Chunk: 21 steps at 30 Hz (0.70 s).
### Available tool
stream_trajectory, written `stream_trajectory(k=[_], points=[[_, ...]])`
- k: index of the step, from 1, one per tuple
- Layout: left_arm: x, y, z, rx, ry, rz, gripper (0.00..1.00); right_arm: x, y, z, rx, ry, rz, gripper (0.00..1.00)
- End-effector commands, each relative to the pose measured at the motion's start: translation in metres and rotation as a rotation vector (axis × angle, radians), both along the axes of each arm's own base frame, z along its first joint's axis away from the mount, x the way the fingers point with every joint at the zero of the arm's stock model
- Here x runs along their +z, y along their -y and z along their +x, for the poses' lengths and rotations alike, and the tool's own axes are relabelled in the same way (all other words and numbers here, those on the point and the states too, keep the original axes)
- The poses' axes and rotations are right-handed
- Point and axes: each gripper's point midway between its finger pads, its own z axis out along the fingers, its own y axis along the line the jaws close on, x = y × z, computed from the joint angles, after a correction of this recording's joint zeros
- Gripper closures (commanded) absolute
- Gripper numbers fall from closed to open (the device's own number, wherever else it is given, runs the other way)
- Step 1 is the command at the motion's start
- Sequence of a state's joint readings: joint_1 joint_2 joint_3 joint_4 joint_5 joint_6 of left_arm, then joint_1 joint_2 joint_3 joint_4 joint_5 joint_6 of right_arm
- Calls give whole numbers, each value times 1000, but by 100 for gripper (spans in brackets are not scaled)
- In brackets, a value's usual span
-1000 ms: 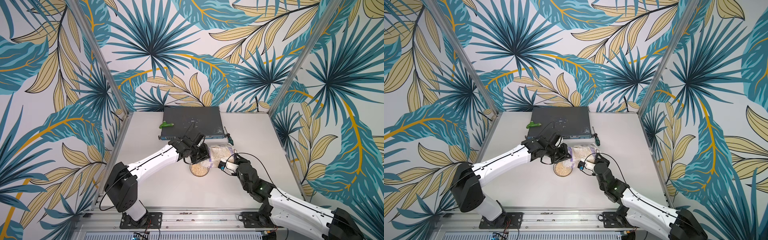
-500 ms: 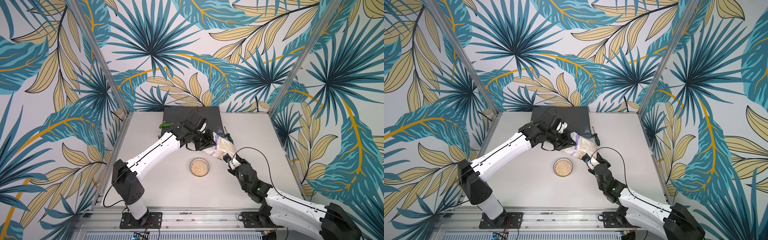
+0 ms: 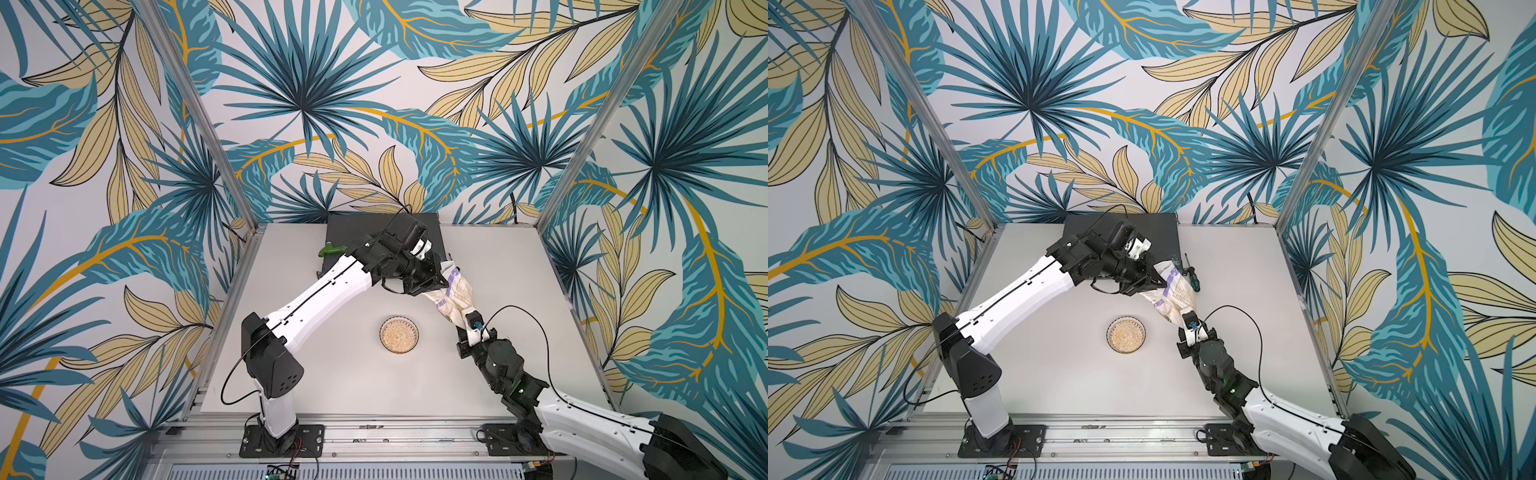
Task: Pour the oats into the breakfast bowl
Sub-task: Place the oats bag at the center of the board.
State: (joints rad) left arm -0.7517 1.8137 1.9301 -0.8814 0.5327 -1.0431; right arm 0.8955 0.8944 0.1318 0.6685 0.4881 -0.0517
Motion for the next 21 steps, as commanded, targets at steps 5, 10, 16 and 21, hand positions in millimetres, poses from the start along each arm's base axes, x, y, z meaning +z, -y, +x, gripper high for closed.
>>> stream_trajectory(k=[5,10,16,21], points=[[31,-2,48,116,240,0,100,-5,2,5,-67,-57,286,82],[-3,10,47,82,206,69,100,-17,5,11,-119,-73,280,79],[-4,14,42,76,231,103,100,-19,11,6,-119,-88,322,44],[-11,10,39,69,247,166,100,-11,12,-3,-80,-105,364,22]])
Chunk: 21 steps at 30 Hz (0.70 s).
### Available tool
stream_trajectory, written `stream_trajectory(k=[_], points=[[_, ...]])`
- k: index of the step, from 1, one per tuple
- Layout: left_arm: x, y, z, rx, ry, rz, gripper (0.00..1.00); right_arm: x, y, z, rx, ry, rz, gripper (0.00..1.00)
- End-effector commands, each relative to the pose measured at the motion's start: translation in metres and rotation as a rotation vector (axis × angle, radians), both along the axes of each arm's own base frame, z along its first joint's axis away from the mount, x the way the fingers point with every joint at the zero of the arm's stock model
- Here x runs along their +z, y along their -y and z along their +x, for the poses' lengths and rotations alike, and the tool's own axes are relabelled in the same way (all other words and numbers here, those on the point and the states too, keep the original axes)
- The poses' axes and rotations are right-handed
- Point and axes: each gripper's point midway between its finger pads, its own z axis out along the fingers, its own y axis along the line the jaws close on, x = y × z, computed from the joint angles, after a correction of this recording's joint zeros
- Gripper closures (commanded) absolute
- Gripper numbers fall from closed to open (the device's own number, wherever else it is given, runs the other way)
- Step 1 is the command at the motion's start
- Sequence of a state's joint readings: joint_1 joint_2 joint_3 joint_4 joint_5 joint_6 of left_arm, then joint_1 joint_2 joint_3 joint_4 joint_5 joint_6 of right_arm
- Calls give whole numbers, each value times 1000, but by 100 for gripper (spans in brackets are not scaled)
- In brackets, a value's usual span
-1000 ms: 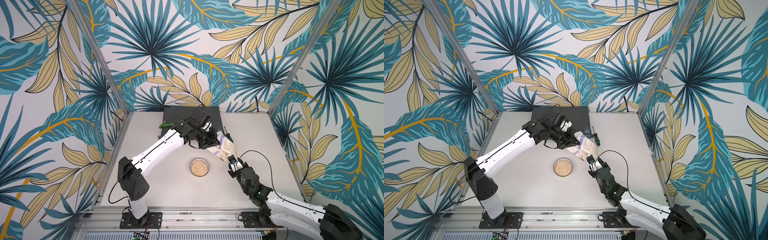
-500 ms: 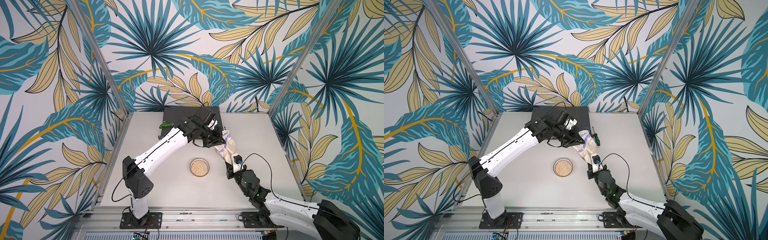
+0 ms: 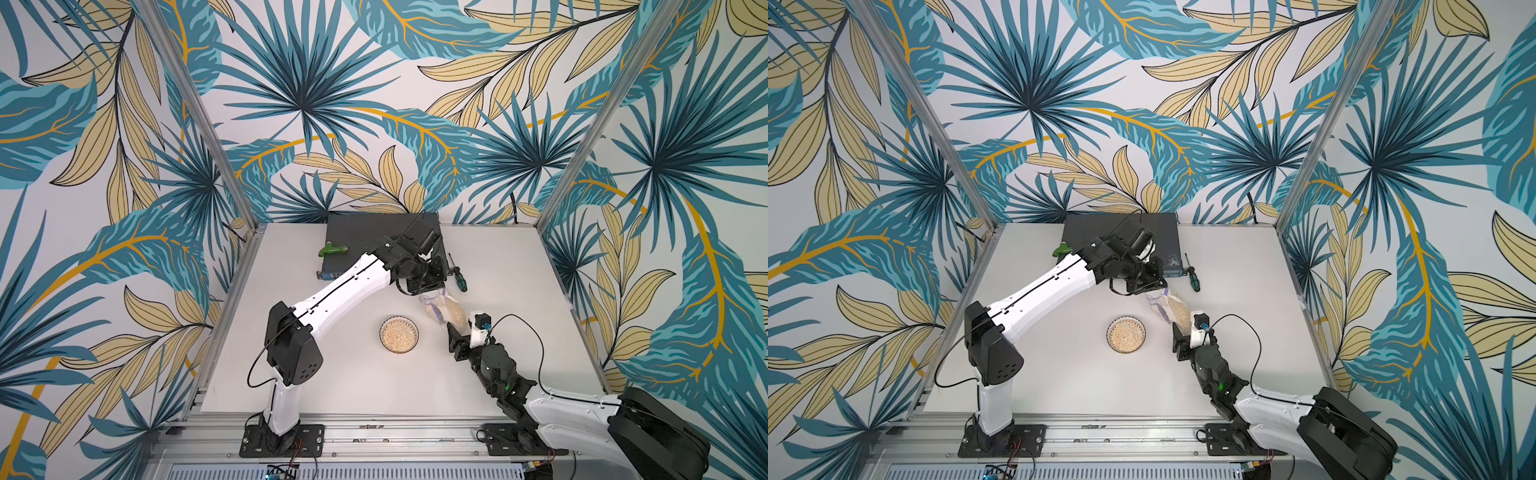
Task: Pour the oats into the breakfast bowl
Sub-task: Place the oats bag at the center of the board.
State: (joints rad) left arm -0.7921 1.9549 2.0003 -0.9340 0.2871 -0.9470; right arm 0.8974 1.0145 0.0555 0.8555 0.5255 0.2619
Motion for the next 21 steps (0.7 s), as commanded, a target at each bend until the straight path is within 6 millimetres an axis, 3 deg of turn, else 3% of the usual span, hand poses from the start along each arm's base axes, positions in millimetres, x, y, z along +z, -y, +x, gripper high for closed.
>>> stream_trajectory(k=[1,5,10,21], points=[[47,2,5,-12,143,-47,100,15,5,-5,2,17,96,19],[49,1,3,-16,163,-17,100,32,2,-16,65,38,150,6],[60,14,0,-40,191,-18,100,53,3,-25,114,86,195,2],[24,29,-10,-83,126,47,100,49,6,-25,102,71,129,3]])
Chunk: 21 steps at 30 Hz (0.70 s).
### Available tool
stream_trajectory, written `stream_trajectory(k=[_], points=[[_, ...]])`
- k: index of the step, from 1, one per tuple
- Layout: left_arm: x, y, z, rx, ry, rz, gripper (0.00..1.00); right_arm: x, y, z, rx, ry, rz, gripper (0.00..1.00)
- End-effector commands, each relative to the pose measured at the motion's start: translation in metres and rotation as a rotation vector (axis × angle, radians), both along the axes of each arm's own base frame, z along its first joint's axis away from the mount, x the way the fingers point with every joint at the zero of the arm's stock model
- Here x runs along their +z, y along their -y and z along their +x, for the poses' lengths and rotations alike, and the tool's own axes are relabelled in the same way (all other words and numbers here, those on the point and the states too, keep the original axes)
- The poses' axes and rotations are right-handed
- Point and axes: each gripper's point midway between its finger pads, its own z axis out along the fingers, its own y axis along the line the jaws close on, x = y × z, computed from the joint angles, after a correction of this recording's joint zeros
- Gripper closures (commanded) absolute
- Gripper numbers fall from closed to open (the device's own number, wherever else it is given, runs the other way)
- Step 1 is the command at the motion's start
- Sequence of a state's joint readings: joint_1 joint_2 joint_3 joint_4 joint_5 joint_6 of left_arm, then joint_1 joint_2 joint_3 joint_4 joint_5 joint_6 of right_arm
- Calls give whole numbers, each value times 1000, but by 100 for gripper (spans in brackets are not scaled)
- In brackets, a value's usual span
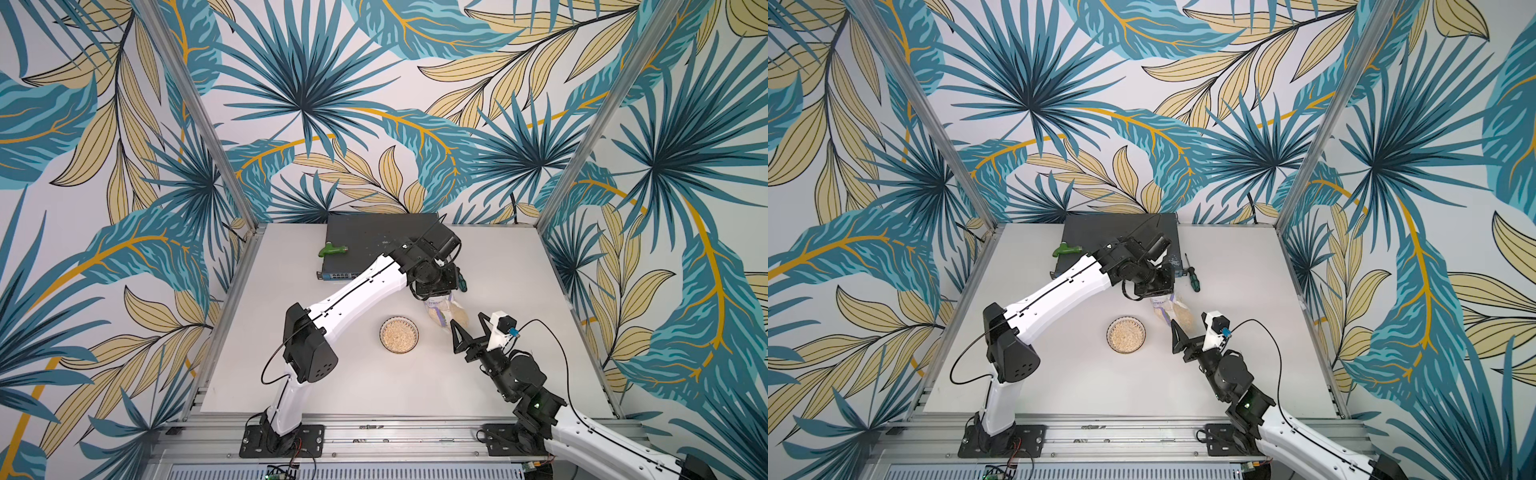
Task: Pour the oats into the breakfast bowl
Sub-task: Place the oats bag at the center of the board.
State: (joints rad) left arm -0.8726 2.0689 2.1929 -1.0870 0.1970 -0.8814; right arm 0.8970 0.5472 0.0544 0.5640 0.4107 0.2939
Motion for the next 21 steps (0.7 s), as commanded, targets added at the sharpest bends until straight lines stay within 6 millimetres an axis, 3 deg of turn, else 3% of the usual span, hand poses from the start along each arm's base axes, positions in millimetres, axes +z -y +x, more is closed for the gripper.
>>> stream_trajectory(k=[1,8,15,21], points=[[31,9,5,-15,75,-75,100,-7,3,1,-14,-22,-52,3],[33,26,-12,-42,20,-130,100,-8,0,0,-3,-74,-88,4],[18,27,-22,-49,-21,-110,78,-1,-6,0,18,-140,-120,4],[42,32,-22,-66,7,-174,69,2,-9,-1,32,-207,-172,4]])
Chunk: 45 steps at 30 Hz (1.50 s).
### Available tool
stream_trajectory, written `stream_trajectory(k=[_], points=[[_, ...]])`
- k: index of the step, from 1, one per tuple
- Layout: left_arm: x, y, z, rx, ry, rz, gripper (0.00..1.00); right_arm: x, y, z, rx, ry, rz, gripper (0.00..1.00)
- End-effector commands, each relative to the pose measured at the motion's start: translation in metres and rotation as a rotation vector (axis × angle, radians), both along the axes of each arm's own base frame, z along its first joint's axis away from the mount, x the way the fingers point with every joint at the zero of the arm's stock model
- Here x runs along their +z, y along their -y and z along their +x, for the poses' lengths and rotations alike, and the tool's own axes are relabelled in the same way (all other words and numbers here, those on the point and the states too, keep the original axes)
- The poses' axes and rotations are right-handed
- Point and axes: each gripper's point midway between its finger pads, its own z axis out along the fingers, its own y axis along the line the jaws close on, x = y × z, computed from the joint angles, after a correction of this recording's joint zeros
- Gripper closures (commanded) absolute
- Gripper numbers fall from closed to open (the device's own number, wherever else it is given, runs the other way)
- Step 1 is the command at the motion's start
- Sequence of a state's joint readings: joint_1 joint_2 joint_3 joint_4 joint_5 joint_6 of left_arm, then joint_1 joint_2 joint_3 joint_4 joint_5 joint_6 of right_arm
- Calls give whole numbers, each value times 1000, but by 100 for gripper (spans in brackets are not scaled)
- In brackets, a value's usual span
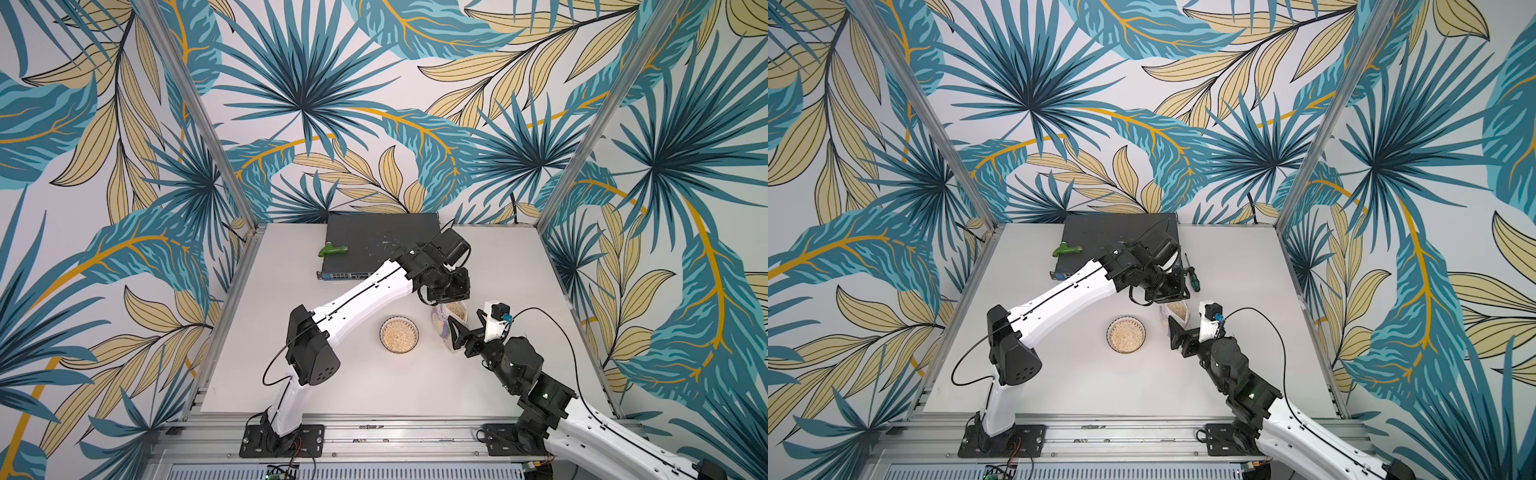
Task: Pour the oats into the breakfast bowl
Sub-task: Place the oats bag at the center of the board, then close the oats bag at the center of the board.
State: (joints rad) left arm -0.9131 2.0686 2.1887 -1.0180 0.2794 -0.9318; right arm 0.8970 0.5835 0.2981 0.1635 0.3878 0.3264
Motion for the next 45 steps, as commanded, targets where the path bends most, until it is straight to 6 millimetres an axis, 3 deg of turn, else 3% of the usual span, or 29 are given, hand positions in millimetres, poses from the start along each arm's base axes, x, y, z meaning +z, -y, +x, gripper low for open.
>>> stream_trajectory(k=[1,5,10,13,16,20,24,27,29,34,38,43,45], points=[[39,0,2,-8,65,-84,68,-10,1,-4,12,-73,-57,4],[88,-32,17,45,218,-107,58,12,1,-6,26,-77,-89,4],[154,-104,18,164,521,-87,18,51,6,-5,-1,-139,-166,3],[171,-152,8,245,665,-57,3,62,-2,-4,24,-211,-252,1],[161,-197,-4,322,726,2,0,51,-9,0,32,-333,-371,2],[113,-254,-16,422,713,167,0,31,-18,0,65,-464,-463,3],[78,-284,-29,466,679,239,0,22,-23,0,79,-507,-478,4],[63,-294,-34,482,662,248,0,7,-22,3,67,-547,-528,6],[54,-297,-36,492,649,258,0,-2,-18,7,45,-564,-558,12],[31,-300,-38,499,600,290,0,0,-20,13,45,-574,-554,30],[17,-296,-36,500,566,295,0,3,-17,13,41,-577,-553,52],[9,-290,-33,494,541,299,0,2,-10,12,27,-589,-553,100],[8,-290,-31,495,539,305,0,5,-5,13,2,-582,-543,100]])
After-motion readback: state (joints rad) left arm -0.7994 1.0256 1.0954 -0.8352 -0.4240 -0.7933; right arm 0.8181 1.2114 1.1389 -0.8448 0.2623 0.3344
